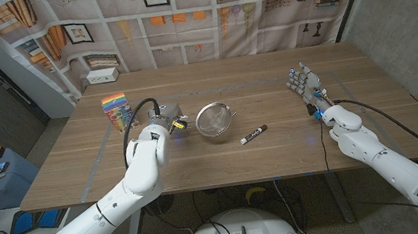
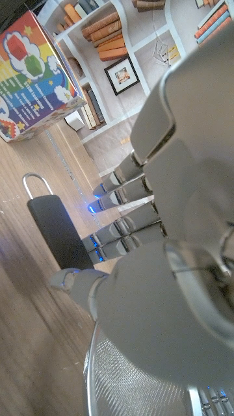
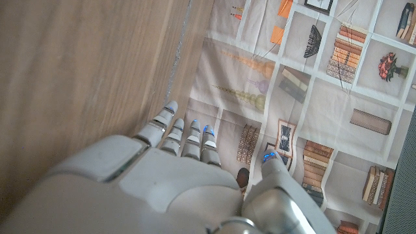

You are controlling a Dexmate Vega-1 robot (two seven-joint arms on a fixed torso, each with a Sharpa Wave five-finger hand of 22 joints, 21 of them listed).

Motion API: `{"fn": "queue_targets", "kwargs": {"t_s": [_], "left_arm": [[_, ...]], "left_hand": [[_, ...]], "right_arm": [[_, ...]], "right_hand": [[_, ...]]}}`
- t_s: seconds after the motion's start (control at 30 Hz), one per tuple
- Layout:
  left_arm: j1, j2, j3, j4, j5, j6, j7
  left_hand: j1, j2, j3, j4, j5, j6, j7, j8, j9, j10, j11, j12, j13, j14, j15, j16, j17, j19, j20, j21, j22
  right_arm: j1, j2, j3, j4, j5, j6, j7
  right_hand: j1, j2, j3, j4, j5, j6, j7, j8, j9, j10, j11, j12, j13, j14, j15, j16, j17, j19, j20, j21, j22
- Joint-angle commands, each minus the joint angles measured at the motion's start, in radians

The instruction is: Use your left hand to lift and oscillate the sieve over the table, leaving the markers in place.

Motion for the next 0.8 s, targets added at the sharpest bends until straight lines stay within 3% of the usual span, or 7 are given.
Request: {"fn": "queue_targets", "kwargs": {"t_s": [0.03,0.2,0.8], "left_arm": [[-0.009,-0.024,-0.019,0.006,-0.043,-0.002,0.061],[-0.012,-0.021,-0.025,0.0,-0.082,-0.011,0.081],[0.006,-0.029,-0.055,-0.008,-0.253,-0.041,0.295]], "left_hand": [[0.012,0.036,0.0,0.007,0.007,0.188,-0.016,0.005,0.005,0.029,-0.016,0.009,0.001,-0.009,-0.161,0.002,0.004,-0.004,-0.035,0.001,0.003],[0.012,0.037,-0.001,0.007,0.007,0.192,-0.018,0.006,0.005,0.031,-0.016,0.009,0.002,-0.009,-0.16,0.002,0.004,-0.004,-0.035,0.001,0.003],[0.012,0.036,-0.005,0.007,0.007,0.197,-0.018,0.006,0.005,0.038,-0.016,0.009,0.002,-0.009,-0.159,0.004,0.004,-0.003,-0.036,0.001,0.003]], "right_arm": [[0.013,0.003,-0.005,0.019,-0.001,-0.001,0.011],[0.008,0.001,-0.003,0.013,0.001,-0.003,0.009],[-0.016,-0.014,0.003,-0.023,0.003,-0.015,-0.006]], "right_hand": [[0.001,0.025,0.003,-0.002,0.002,0.007,-0.003,0.003,0.003,0.007,0.002,0.003,0.002,0.0,0.009,0.006,0.002,0.001,0.001,-0.001,0.003],[0.001,0.025,0.003,-0.002,0.002,0.009,-0.003,0.004,0.003,0.006,0.002,0.002,0.002,0.0,0.008,0.006,0.002,0.001,0.001,-0.001,0.003],[0.001,0.025,0.003,-0.003,0.002,0.011,-0.002,0.004,0.003,0.007,0.003,0.003,0.002,0.0,0.01,0.006,0.002,0.001,0.002,-0.001,0.003]]}}
